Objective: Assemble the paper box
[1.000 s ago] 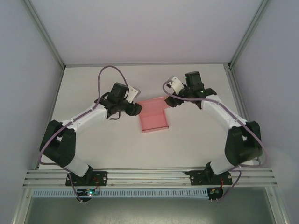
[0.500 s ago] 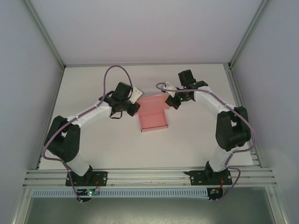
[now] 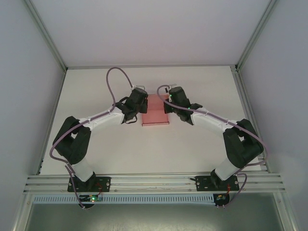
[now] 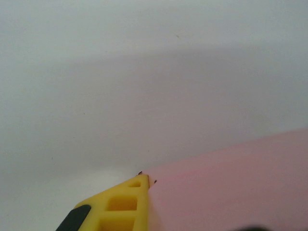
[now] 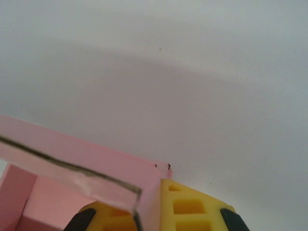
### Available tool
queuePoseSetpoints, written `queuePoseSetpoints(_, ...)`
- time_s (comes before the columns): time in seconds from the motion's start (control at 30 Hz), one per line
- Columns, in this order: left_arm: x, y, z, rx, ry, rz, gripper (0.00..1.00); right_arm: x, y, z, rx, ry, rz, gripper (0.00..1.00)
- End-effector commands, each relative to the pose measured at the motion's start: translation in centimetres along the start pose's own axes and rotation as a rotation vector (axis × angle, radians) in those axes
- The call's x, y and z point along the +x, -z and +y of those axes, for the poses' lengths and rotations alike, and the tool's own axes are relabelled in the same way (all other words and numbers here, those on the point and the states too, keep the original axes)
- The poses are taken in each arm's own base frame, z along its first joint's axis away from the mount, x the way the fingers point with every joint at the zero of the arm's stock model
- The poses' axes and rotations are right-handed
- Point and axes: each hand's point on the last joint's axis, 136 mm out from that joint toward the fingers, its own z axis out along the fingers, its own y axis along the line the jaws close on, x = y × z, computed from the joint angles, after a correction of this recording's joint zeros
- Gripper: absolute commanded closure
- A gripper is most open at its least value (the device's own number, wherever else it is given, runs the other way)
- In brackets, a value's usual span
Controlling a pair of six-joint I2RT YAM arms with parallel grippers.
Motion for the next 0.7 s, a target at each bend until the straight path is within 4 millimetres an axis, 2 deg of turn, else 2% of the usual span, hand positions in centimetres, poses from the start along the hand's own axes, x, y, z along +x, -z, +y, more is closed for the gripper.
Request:
queuePoseSetpoints(0.0, -3.3, 0.2, -4.5, 0.155, 0.211, -0.172, 1.0, -3.7, 0.8, 2.4, -0.043, -0.21, -0.223, 1.0)
queuePoseSetpoints(0.1, -1.9, -0.4, -5.5, 0.225, 0.199, -0.176, 1.0, -2.5, 0.2, 3.1, -0.082, -0.275, -0.228, 1.0)
queuePoseSetpoints(0.2, 0.7, -0.7, -4.7, 0.216, 0.173, -0.134, 1.0, -0.5, -0.2, 3.6, -0.115, -0.331, -0.211, 1.0)
queuePoseSetpoints(0.3, 3.0, -0.5, -4.0, 0.202, 0.141, -0.095, 1.0, 1.7, -0.1, 3.2, -0.089, -0.318, -0.213, 1.0)
queuePoseSetpoints(0.4, 4.9, -0.1, -3.8, 0.228, 0.126, -0.075, 0.99, 3.7, 0.5, 3.3, -0.097, -0.216, -0.246, 1.0)
queuePoseSetpoints(0.47, 6.5, 0.2, -3.4, 0.222, 0.094, -0.047, 0.93, 4.9, 1.3, 3.0, -0.085, -0.118, -0.287, 1.0)
queuePoseSetpoints(0.53, 7.7, 0.4, -2.1, 0.165, 0.08, -0.015, 0.9, 5.9, 1.9, 2.0, -0.049, -0.066, -0.305, 1.0)
queuePoseSetpoints(0.6, 8.3, 0.9, -1.7, 0.161, 0.073, 0.001, 0.78, 6.5, 2.5, 1.9, -0.058, -0.013, -0.299, 1.0)
queuePoseSetpoints(0.63, 8.1, 1.5, -2.0, 0.182, 0.068, -0.001, 0.66, 6.8, 2.9, 2.1, -0.065, 0.016, -0.302, 1.0)
queuePoseSetpoints(0.67, 8.0, 2.1, -2.2, 0.195, 0.065, 0.0, 0.61, 7.1, 3.3, 2.4, -0.072, 0.054, -0.305, 1.0)
